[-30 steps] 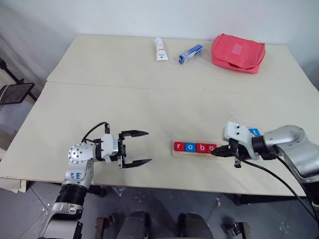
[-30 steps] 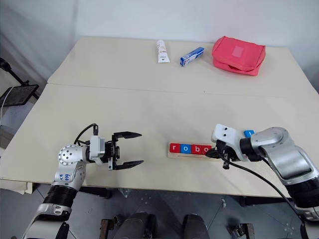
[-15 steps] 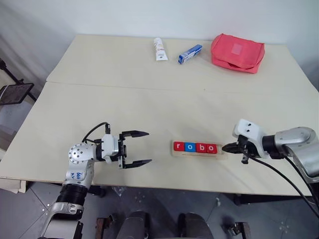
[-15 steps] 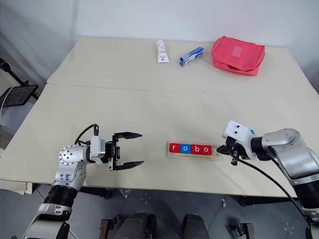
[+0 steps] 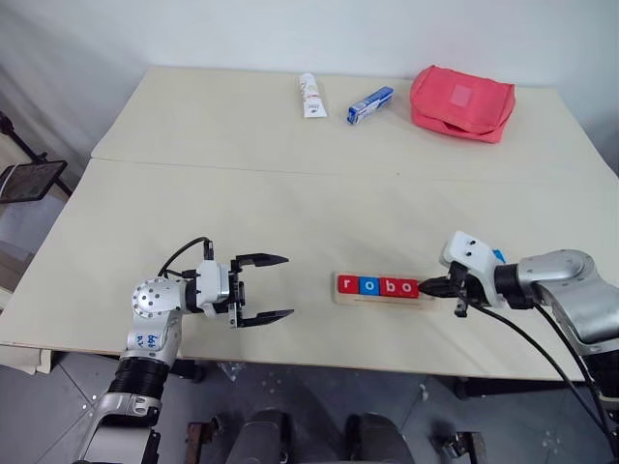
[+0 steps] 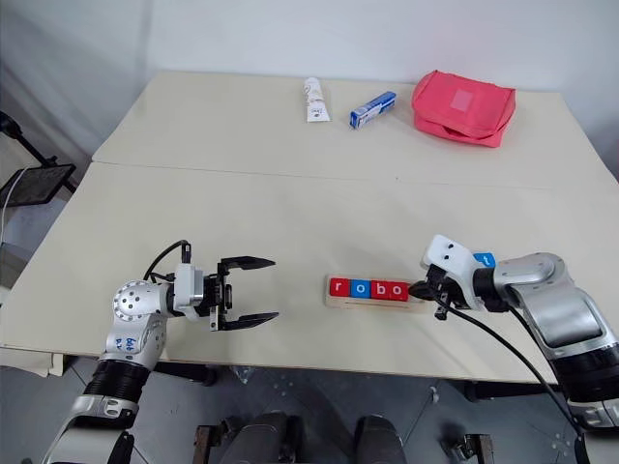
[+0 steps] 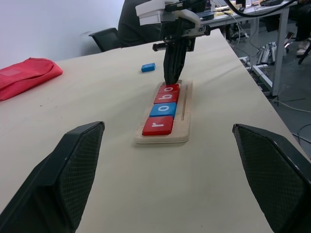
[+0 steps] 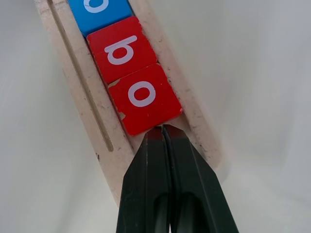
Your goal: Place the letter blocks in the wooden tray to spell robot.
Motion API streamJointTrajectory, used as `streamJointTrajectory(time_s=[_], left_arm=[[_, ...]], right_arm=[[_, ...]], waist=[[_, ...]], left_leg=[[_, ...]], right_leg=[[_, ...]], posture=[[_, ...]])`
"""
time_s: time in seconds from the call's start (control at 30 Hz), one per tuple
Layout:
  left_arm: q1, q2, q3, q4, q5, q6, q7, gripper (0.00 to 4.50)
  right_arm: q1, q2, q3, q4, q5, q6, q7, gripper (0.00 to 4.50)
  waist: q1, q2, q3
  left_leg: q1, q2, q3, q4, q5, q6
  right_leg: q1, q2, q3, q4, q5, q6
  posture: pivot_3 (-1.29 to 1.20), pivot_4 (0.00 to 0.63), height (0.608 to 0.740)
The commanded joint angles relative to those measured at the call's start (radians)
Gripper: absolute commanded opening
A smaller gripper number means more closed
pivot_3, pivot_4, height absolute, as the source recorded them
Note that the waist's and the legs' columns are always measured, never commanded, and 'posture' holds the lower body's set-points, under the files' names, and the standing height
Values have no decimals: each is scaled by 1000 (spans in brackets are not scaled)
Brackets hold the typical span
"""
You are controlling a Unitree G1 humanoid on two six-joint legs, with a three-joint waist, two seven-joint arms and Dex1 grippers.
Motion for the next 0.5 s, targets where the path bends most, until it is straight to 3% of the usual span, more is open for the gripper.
streamJointTrajectory(time_s=[0.03, 0.5], left_arm=[[7, 4, 7, -31, -9, -4, 4, 4500], [-21, -2, 4, 2, -4, -12, -5, 4500]], right_arm=[[-16, 11, -1, -12, 0, -2, -8, 24], [-2, 33, -33, -30, 9, 18, -56, 24]], waist=[[0, 0, 0], [0, 0, 0]], left_leg=[[0, 0, 0, 0, 0, 0], [0, 0, 0, 0, 0, 0]], right_leg=[[0, 0, 0, 0, 0, 0], [0, 0, 0, 0, 0, 0]], posture=[[0, 150, 740], [0, 150, 740]])
